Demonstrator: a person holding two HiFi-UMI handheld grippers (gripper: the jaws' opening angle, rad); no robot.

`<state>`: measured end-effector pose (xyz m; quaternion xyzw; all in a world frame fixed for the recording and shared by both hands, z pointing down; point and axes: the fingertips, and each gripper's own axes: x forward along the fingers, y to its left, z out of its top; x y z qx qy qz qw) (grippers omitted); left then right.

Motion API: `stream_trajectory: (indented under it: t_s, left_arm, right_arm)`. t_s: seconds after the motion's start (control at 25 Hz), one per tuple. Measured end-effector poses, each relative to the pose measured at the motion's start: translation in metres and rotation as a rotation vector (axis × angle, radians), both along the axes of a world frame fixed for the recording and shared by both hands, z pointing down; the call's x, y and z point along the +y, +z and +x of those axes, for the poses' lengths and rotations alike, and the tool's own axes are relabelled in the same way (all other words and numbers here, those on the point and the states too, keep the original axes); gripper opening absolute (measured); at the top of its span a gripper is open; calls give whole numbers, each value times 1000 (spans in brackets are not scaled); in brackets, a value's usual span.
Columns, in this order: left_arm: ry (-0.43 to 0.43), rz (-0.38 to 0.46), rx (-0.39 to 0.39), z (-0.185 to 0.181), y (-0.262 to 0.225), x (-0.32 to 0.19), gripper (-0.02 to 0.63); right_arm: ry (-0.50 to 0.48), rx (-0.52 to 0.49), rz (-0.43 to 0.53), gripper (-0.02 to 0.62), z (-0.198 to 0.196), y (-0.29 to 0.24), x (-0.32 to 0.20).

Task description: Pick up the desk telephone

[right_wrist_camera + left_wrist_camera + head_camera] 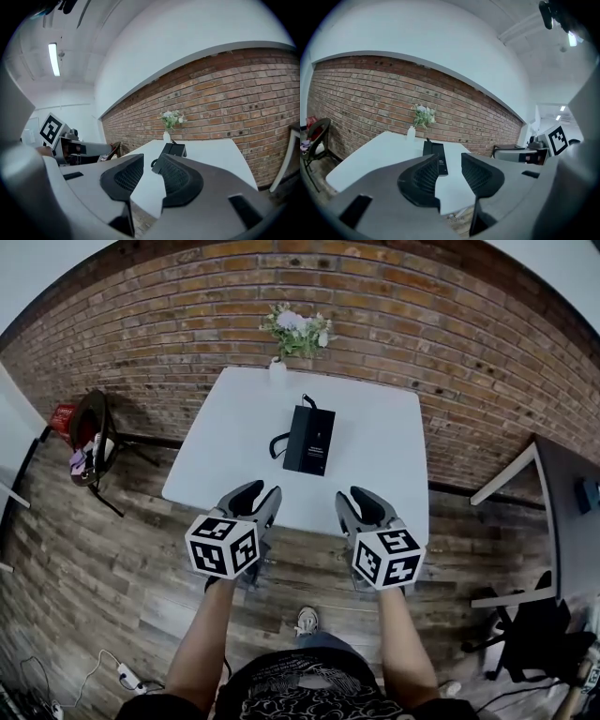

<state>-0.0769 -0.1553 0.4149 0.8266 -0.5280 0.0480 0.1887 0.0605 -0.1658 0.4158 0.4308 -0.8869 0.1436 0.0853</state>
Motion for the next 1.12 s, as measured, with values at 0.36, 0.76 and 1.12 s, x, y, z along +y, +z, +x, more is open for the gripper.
stream_trajectory:
  t_s: [0.36, 0.76, 1.12]
  left_arm:
    - [5, -27, -22, 9, 9, -59, 140]
    - [50, -118, 2, 7, 38, -102, 160]
    - [130, -230, 109, -6, 84, -165, 210]
  right_arm:
    - [-28, -18, -29, 120, 6, 11, -60]
    - [-75, -47, -106, 165, -3, 32, -101]
    - [-86, -56, -226, 220, -23, 78, -155]
